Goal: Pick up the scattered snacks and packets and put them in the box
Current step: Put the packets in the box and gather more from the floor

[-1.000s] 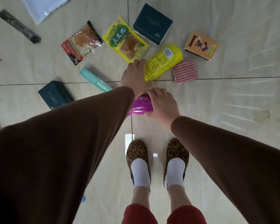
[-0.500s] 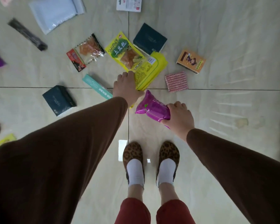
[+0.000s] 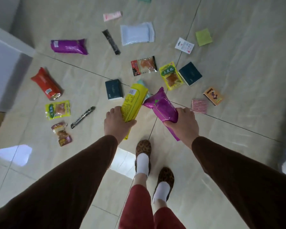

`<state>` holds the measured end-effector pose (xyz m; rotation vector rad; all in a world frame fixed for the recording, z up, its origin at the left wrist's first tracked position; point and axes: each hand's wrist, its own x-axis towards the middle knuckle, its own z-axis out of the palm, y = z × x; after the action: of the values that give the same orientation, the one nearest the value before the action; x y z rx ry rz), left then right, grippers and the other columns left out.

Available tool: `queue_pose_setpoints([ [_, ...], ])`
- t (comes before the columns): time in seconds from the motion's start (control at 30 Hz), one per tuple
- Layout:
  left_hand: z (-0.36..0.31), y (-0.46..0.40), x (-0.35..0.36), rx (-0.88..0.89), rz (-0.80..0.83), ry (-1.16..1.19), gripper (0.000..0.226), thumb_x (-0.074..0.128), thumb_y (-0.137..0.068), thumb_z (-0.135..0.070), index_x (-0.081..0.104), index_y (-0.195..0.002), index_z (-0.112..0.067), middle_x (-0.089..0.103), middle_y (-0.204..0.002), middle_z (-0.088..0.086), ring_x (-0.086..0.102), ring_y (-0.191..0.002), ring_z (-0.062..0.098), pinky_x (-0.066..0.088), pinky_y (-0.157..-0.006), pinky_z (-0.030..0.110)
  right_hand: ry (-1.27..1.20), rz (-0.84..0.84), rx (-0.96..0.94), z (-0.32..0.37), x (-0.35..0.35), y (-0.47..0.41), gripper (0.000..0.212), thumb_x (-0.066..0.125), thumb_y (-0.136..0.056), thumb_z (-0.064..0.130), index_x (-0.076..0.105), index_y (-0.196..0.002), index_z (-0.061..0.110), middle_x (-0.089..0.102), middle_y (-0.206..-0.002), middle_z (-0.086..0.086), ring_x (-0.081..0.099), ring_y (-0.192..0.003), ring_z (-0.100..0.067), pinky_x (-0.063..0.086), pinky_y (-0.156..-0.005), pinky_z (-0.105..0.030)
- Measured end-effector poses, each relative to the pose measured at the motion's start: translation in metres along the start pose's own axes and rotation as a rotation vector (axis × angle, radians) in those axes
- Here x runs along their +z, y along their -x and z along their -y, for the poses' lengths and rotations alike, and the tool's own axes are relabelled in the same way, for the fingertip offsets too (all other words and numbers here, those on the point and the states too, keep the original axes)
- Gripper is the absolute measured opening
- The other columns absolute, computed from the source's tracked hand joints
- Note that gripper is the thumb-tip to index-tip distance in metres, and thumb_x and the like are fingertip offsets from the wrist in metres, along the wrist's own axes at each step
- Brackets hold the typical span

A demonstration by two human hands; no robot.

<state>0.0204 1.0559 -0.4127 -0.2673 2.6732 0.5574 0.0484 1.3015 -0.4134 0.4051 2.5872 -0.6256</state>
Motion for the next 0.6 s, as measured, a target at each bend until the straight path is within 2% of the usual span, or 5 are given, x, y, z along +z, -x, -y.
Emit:
queue_pose_setpoints([
  [0.3,0.152,0.110,-0.078,-0.299,-0.120,0.124,0.072,0.081,-0.070,-0.050,0.052,-0.122,-0.009,0.057,-0.115,0.014,0.051,-0.108,0.035,0.043,-0.087,0.044,0.020,0.099,-0.138,0.133,0.039,0.084,0.060,0.073,-0.078,0.055,0.058,-0.120,0.016,0.054,-0.112,-0.006,0.051,-0.107,-0.027,0.051,-0.088,-0.042],
  [0.4,0.213,0.142,-0.098,-0.357,-0.152,0.176,0.076,0.081,-0.070,-0.048,0.051,-0.127,-0.009,0.058,-0.118,0.015,0.051,-0.108,0.037,0.042,-0.088,0.043,-0.001,0.118,-0.164,0.182,0.068,0.120,0.060,0.074,-0.077,0.055,0.058,-0.121,0.017,0.054,-0.111,-0.004,0.051,-0.107,-0.024,0.052,-0.088,-0.040],
  [0.6,0.345,0.213,-0.145,-0.431,-0.165,0.232,0.069,0.080,-0.070,-0.049,0.053,-0.120,-0.010,0.057,-0.115,0.011,0.049,-0.108,0.033,0.043,-0.086,0.042,0.008,0.141,-0.190,0.285,0.146,0.212,0.058,0.073,-0.077,0.056,0.059,-0.120,0.019,0.052,-0.112,-0.003,0.050,-0.107,-0.023,0.051,-0.088,-0.039],
])
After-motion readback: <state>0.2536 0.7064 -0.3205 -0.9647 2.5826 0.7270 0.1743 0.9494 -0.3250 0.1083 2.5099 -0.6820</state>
